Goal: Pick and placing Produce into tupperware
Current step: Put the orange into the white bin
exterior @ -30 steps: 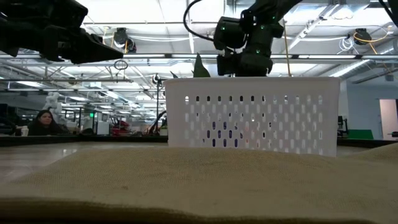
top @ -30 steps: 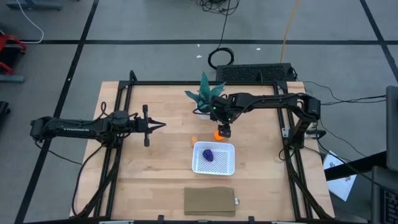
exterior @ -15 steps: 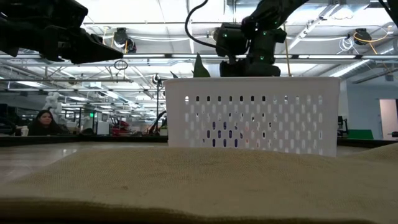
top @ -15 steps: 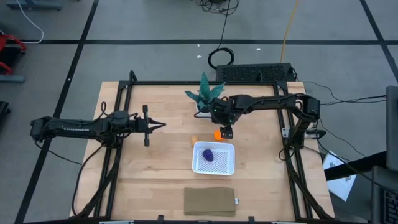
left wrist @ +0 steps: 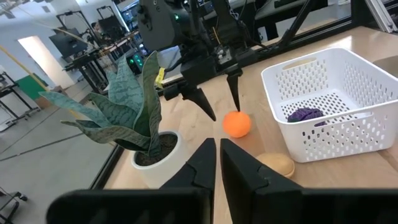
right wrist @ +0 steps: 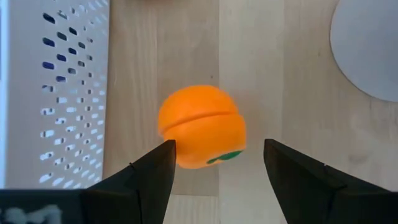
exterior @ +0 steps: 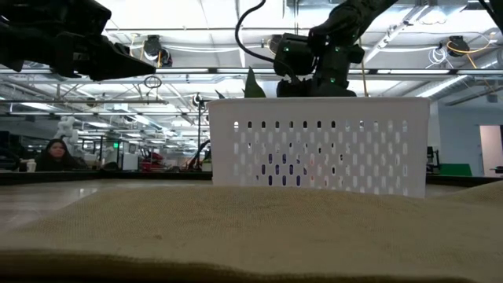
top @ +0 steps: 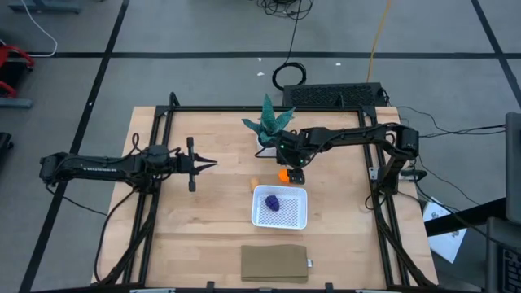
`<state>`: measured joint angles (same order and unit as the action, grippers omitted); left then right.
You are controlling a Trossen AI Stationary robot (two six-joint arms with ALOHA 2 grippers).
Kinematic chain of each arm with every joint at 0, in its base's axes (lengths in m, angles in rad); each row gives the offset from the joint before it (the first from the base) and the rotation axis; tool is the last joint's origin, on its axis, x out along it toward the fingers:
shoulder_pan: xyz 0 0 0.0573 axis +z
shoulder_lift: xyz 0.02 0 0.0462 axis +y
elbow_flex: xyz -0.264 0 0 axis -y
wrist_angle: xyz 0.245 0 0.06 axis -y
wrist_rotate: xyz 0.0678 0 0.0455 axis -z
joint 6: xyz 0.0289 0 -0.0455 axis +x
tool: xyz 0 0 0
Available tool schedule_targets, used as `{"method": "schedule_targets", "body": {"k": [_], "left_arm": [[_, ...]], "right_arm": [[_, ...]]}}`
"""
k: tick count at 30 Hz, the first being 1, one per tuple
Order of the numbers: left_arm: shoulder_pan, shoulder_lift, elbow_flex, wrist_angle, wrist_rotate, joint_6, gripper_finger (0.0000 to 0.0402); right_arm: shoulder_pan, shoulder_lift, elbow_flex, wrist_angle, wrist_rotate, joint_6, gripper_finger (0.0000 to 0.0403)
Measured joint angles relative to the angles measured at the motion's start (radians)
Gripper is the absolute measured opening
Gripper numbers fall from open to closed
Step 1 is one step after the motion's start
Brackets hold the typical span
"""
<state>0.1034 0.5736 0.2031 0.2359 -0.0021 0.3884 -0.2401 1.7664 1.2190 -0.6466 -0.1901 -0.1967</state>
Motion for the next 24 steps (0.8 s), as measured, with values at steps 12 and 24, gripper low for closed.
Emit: {"method": "schedule_targets", "body": {"k": [12, 24], "left_arm": [[0.000, 0.000, 0.000, 0.000, 0.000, 0.000, 0.0002], [0.000, 0.000, 0.000, 0.000, 0.000, 0.000, 0.0026]], "right_arm": [[0.009, 0.000, -0.028, 0.087, 0.004, -0.085, 0.0236], [0.010, -0.002, -0.098, 0.236, 0.004, -0.103, 0.0236]]}}
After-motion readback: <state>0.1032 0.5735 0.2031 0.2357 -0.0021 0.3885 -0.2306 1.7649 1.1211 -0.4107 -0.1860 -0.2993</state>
